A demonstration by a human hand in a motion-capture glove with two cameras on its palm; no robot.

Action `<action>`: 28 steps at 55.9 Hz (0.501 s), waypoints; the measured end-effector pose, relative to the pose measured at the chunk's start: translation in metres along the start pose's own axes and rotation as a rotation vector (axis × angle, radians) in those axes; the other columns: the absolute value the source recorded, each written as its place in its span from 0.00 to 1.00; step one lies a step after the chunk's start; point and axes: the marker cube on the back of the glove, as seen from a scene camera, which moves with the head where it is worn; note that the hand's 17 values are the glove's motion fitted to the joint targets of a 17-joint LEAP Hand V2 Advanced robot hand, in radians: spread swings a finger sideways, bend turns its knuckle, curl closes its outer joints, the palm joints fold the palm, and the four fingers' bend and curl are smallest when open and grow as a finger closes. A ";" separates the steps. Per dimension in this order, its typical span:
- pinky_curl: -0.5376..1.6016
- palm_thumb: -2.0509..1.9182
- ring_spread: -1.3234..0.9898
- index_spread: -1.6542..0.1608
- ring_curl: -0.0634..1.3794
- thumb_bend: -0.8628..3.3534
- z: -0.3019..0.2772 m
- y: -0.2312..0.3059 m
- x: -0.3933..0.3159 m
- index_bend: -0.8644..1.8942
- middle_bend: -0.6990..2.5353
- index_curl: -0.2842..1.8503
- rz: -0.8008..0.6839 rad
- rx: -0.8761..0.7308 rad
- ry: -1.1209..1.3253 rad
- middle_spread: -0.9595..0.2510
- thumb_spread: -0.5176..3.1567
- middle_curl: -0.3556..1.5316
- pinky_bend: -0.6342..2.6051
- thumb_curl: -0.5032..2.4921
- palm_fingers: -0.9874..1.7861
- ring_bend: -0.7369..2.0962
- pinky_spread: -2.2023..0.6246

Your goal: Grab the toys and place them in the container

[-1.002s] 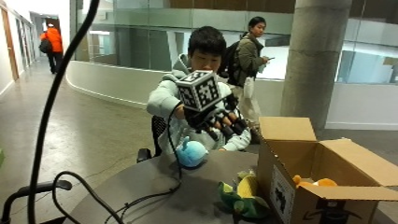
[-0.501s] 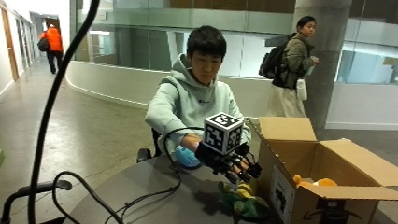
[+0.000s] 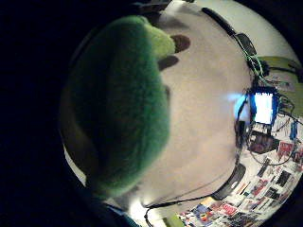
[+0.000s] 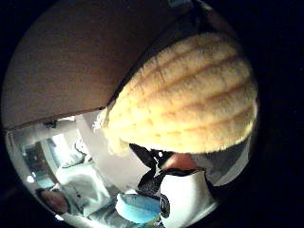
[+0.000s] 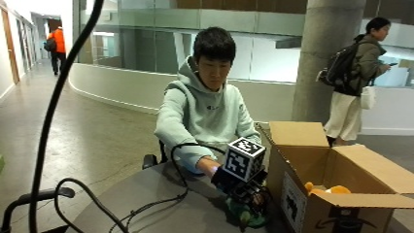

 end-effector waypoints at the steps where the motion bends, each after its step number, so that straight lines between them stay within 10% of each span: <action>1: 0.33 0.55 0.50 0.79 0.15 0.20 0.001 0.000 0.000 0.51 0.48 0.36 -0.004 0.015 -0.001 0.70 0.46 0.46 0.19 0.27 0.54 0.36 0.77; 19: 0.41 0.63 0.46 0.87 0.39 0.23 0.001 0.022 0.007 0.62 0.54 0.46 -0.026 0.272 -0.034 0.70 0.45 0.54 0.41 0.32 0.87 0.68 0.68; 28: 0.47 0.64 0.46 0.87 0.43 0.22 -0.012 0.049 0.004 0.67 0.59 0.50 0.035 0.131 -0.055 0.70 0.41 0.57 0.48 0.35 0.83 0.73 0.65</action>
